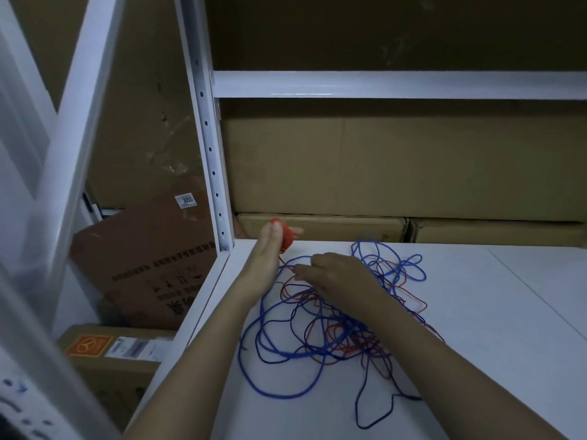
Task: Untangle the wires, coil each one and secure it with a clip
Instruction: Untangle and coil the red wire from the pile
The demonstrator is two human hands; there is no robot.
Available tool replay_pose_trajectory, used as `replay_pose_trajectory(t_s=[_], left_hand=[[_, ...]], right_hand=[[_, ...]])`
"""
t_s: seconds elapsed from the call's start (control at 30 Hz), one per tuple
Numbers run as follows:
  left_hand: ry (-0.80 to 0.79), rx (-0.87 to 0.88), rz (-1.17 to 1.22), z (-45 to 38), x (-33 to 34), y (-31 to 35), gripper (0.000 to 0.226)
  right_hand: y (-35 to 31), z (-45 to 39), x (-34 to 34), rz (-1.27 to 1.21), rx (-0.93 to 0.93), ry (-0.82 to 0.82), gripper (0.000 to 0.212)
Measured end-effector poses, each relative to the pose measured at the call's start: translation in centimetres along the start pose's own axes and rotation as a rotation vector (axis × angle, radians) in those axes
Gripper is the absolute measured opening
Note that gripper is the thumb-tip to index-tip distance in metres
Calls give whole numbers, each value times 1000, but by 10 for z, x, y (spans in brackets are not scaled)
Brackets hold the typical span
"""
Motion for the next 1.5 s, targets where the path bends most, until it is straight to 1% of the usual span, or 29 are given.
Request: replay_pose_trajectory(t_s=[0.03, 0.07, 0.1, 0.13, 0.17, 0.2, 0.27, 0.3, 0.37, 0.43, 0.53, 0.6, 0.63, 0.7, 0.77, 0.83, 0.87, 0.93, 1.03, 1.07, 1.1, 1.17, 1.23, 1.3, 1.37, 1.43, 1.5], left_hand=[[-33, 6, -24, 2, 3, -2, 53], [-81, 1, -49, 6, 8, -4, 53], [-130, -8, -106, 11, 12, -7, 48], [-166, -4, -169, 16, 17, -9, 42], [-186, 11, -222, 18, 20, -11, 39], [-204, 37, -243, 21, 23, -11, 44], [-233, 82, -245, 25, 29, -5, 53], [-240, 92, -230, 26, 30, 1, 52], [-230, 80, -162, 25, 28, 9, 44], [-217, 52, -76, 23, 23, 13, 42], [-244, -13, 39, 25, 14, 19, 42], [-264, -49, 161, 27, 11, 25, 45], [-258, -71, 252, 27, 11, 28, 42], [-198, -127, 434, 26, 9, 32, 33], [-107, -156, 563, 22, 6, 34, 29], [-29, -157, 624, 17, 4, 33, 26], [8, -148, 603, 15, 2, 33, 24], [88, -106, 466, 10, -1, 29, 23], [146, -10, 175, 9, -4, 23, 25], [145, 28, 67, 11, -5, 20, 24], [137, 66, -35, 12, -6, 18, 23], [104, 132, -211, 14, -9, 14, 20], [52, 181, -360, 15, -8, 12, 18], [-8, 219, -489, 19, -3, 10, 26], [-45, 234, -522, 25, 1, 10, 32], [-87, 218, -492, 30, 5, 11, 34], [-124, 200, -499, 32, 8, 11, 40]], right_hand=[[4, 0, -6, -7, -4, 35, 37], [9, 0, -12, -10, -1, 58, 25], [14, 1, -16, -12, 9, 80, 10], [22, -1, -22, -17, 49, 104, 14], [30, -1, -25, -27, 97, 108, 25], [39, -2, -27, -35, 152, 107, 30], [54, -4, -30, -64, 250, 123, 26], [61, -5, -30, -116, 301, 128, 23], [71, -3, -26, -319, 432, 101, 16], [83, 5, -19, -493, 634, 61, 10], [94, 24, -8, -677, 920, 32, 15], [89, 30, -2, -829, 1037, 21, 16], [84, 30, 1, -883, 1057, 1, 17], [71, 24, 6, -928, 1046, -30, 19], [62, 18, 11, -876, 1015, -36, 19], [53, 13, 19, -788, 964, -67, 18], [47, 12, 23, -741, 934, -93, 18], [33, 11, 25, -630, 820, -145, 21], [8, 9, 19, -240, 415, -199, 30], [3, 10, 18, -183, 340, -191, 31], [2, 11, 18, -169, 306, -179, 30], [2, 13, 13, -196, 280, -136, 29], [5, 12, 5, -167, 255, -55, 32], [11, 9, -4, -106, 232, 8, 33], [17, 6, -9, -79, 229, 40, 33], [28, 4, -10, -161, 291, 40, 35], [39, 5, -8, -258, 369, 25, 33]])
Point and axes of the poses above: each hand's wrist, its own z-axis away from the middle knuckle, its own x-axis out of the palm, y = z × x, the point moved 8 cm from there along -z, towards the middle knuckle, and after that the axes turned 14 degrees about y, right-handed, at the moved point
